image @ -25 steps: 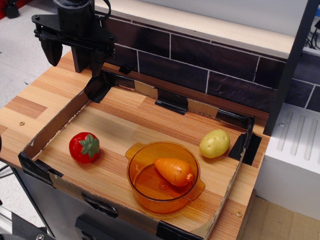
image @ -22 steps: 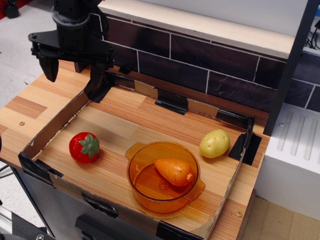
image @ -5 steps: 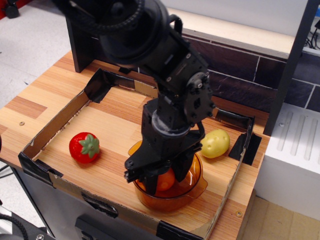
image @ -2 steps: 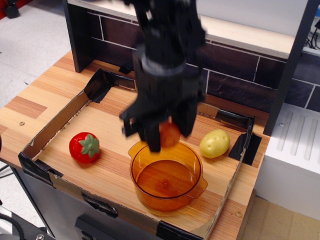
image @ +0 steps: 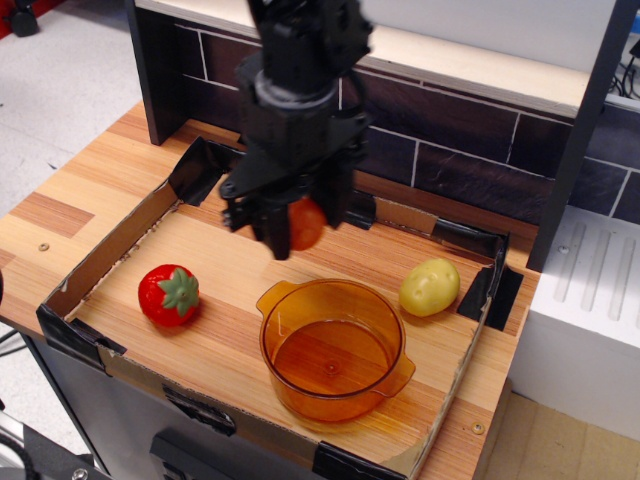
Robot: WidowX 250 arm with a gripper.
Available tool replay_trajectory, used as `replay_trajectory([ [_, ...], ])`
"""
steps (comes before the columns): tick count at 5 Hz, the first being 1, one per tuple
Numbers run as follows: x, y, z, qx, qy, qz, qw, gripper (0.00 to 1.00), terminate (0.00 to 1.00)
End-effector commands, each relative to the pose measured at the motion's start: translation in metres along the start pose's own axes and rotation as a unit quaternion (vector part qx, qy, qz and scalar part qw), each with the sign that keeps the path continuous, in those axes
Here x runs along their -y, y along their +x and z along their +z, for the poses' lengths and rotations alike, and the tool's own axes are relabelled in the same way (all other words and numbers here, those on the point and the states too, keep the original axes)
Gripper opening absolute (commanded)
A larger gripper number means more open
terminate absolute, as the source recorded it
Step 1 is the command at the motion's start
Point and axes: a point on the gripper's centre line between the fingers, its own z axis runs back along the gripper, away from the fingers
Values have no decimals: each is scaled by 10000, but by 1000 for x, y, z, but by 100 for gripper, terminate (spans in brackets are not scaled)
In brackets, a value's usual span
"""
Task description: Take carrot out of pot
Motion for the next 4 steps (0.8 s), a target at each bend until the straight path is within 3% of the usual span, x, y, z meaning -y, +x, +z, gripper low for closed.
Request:
replay_trajectory([
  [1, 14, 54, -26, 640, -25, 256, 9976, 0, 0],
  [3, 29, 71, -35, 830, -83, 429, 9956, 0, 0],
  [4, 28, 70, -34, 758, 13, 408, 9963, 100, 0],
])
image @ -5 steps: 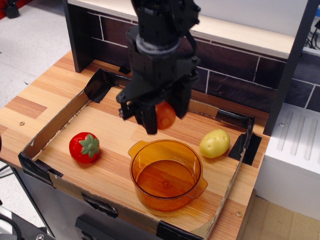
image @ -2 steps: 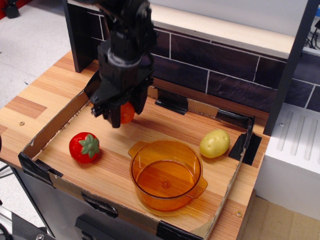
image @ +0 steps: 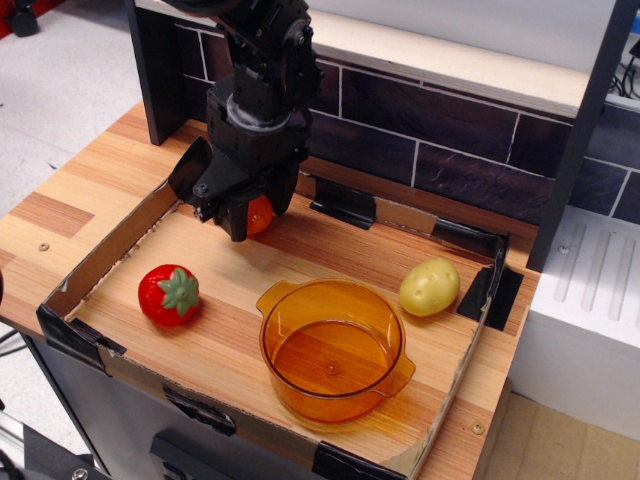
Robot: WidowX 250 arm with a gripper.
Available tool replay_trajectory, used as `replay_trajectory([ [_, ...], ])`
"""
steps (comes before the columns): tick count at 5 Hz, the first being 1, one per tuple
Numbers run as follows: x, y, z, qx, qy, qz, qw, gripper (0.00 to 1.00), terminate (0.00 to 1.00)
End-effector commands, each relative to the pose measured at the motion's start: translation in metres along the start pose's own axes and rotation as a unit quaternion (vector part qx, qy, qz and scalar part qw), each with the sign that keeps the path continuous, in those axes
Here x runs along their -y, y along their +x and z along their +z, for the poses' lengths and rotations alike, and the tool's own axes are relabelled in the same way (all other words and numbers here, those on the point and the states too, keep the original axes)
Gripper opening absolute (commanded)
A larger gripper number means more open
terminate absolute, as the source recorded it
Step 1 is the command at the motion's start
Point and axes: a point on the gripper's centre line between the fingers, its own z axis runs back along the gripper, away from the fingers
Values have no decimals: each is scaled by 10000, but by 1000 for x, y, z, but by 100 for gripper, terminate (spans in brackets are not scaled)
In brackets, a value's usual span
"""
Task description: Take carrot out of pot
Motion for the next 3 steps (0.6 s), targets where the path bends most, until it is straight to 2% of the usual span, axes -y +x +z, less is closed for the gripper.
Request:
replay_trajectory([
  [1, 7, 11, 21, 99, -13, 54, 9999, 100, 0],
  [2, 6, 12, 31, 109, -29, 111, 9999, 100, 0],
  [3, 8, 10, 52, 118, -201, 199, 9995, 100, 0],
])
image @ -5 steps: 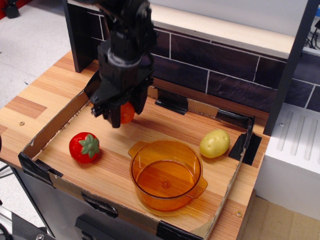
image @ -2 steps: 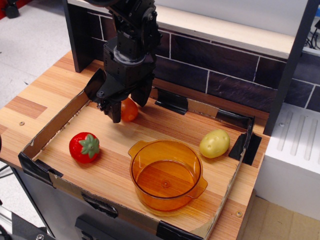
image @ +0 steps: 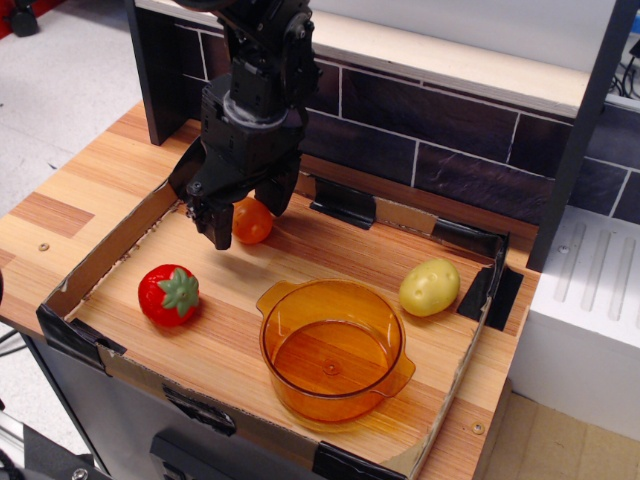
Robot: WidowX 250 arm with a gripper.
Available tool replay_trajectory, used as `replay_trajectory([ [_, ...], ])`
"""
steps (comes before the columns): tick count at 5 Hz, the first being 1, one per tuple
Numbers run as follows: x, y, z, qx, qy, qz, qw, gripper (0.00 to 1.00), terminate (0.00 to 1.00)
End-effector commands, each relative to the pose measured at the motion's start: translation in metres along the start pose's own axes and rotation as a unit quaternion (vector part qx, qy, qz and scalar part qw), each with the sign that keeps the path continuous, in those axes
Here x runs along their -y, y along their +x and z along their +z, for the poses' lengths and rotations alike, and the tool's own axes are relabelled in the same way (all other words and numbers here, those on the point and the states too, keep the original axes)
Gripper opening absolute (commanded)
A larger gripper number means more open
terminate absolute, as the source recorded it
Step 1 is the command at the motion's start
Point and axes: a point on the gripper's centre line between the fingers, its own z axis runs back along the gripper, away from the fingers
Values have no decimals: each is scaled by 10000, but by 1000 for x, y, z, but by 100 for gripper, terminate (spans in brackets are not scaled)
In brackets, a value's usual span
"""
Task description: Take carrot out of pot
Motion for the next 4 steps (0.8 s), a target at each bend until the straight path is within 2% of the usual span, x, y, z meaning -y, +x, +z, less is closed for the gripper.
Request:
replay_trajectory([
  [1, 17, 11, 72, -9, -557, 275, 9981, 100, 0],
  [2, 19, 12, 101, -59, -727, 270, 9970, 100, 0],
  [3, 19, 12, 101, -59, -727, 270, 9970, 100, 0],
  [4, 19, 12, 101, -59, -727, 270, 9970, 100, 100],
])
